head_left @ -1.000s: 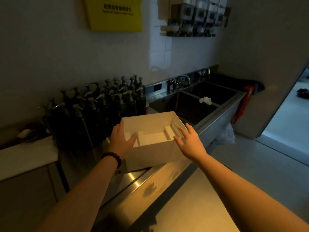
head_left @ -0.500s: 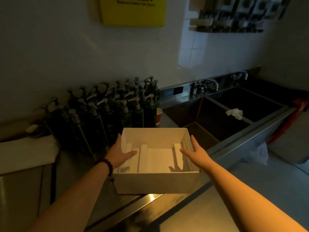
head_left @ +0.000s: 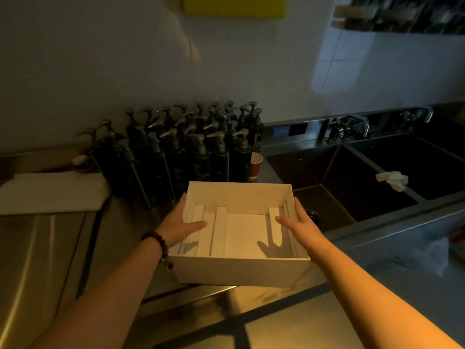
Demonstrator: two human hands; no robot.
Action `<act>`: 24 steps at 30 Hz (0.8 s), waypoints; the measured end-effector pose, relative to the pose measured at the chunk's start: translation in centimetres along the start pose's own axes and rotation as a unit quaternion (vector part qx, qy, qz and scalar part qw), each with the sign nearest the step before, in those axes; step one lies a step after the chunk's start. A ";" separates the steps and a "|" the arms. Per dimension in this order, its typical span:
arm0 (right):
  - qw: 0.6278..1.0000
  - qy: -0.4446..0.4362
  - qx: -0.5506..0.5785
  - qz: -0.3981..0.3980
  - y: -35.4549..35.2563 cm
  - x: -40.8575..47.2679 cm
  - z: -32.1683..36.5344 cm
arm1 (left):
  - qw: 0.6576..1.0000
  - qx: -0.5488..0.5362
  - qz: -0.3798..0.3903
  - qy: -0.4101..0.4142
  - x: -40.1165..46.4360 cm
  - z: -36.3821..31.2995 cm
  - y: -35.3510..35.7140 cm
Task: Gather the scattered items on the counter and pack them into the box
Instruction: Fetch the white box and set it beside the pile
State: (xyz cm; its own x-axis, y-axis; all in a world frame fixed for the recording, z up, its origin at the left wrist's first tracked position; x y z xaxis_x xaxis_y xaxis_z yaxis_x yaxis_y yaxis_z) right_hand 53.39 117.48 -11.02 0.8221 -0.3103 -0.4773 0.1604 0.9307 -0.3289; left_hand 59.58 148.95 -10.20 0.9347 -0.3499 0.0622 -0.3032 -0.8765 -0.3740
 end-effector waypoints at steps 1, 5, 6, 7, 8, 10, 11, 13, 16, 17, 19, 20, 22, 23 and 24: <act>1.000 -0.006 -0.005 0.006 -0.1 -0.1 0.4 | 1.000 -0.001 -0.012 0.002 -0.5 -0.2 -0.1; 0.998 -0.048 -0.022 0.047 0.8 -0.9 3.0 | 0.998 0.011 -0.062 0.000 -2.6 -1.2 -1.8; 0.996 -0.059 -0.027 0.062 1.5 -1.1 3.7 | 0.997 0.019 -0.077 0.000 -3.3 -1.3 -2.6; 0.994 -0.071 -0.032 0.078 2.3 -1.3 4.4 | 0.995 0.027 -0.096 0.002 -4.1 -1.5 -3.4; 0.992 -0.082 -0.038 0.093 3.3 -1.4 5.1 | 0.993 0.033 -0.117 0.002 -5.1 -1.6 -4.4; 0.985 -0.104 -0.048 0.126 6.0 -1.7 6.2 | 0.986 0.046 -0.161 0.004 -7.6 -1.5 -6.4; 0.982 -0.113 -0.053 0.143 7.6 -1.9 6.7 | 0.982 0.050 -0.183 0.003 -9.0 -1.4 -7.6; 0.973 -0.133 -0.069 0.176 11.5 -2.6 7.6 | 0.973 0.045 -0.225 -0.005 -12.4 -1.1 -10.0; 0.957 -0.161 -0.096 0.222 18.2 -4.4 9.0 | 0.957 0.039 -0.285 -0.032 -18.3 -0.7 -13.8; 0.952 -0.167 -0.105 0.234 20.6 -5.3 9.6 | 0.949 0.042 -0.310 -0.048 -20.4 -0.6 -15.1; 0.938 -0.178 -0.123 0.270 25.4 -7.4 10.6 | 0.929 0.057 -0.358 -0.080 -24.6 -0.3 -17.6; 0.928 -0.185 -0.133 0.294 27.8 -8.6 11.1 | 0.919 0.065 -0.381 -0.084 -26.7 -0.2 -18.8; 0.911 -0.195 -0.148 0.332 32.4 -11.2 12.0 | 0.900 0.076 -0.421 -0.087 -30.8 0.0 -21.0; 0.904 -0.196 -0.153 0.349 34.6 -12.6 12.4 | 0.892 0.069 -0.437 -0.090 -32.9 0.1 -22.0; 0.896 -0.194 -0.156 0.366 36.8 -14.0 12.8 | 0.885 0.056 -0.453 -0.093 -35.0 0.4 -23.1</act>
State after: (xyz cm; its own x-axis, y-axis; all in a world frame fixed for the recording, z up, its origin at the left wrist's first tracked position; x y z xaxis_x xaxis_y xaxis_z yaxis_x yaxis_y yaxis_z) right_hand 54.76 158.53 -6.04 0.7824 0.5092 -0.3585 -0.6112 0.7385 -0.2848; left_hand 34.00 181.59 -4.10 0.8026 0.5487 0.2341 0.5963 -0.7275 -0.3395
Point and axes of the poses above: each hand's wrist, its own x-axis towards the middle knuckle, its own y-axis out of the palm, z = x × y, the point moved 2 cm from there along x, towards the middle knuckle, and after that the axes turned 14 degrees about y, right-handed, at the moved point
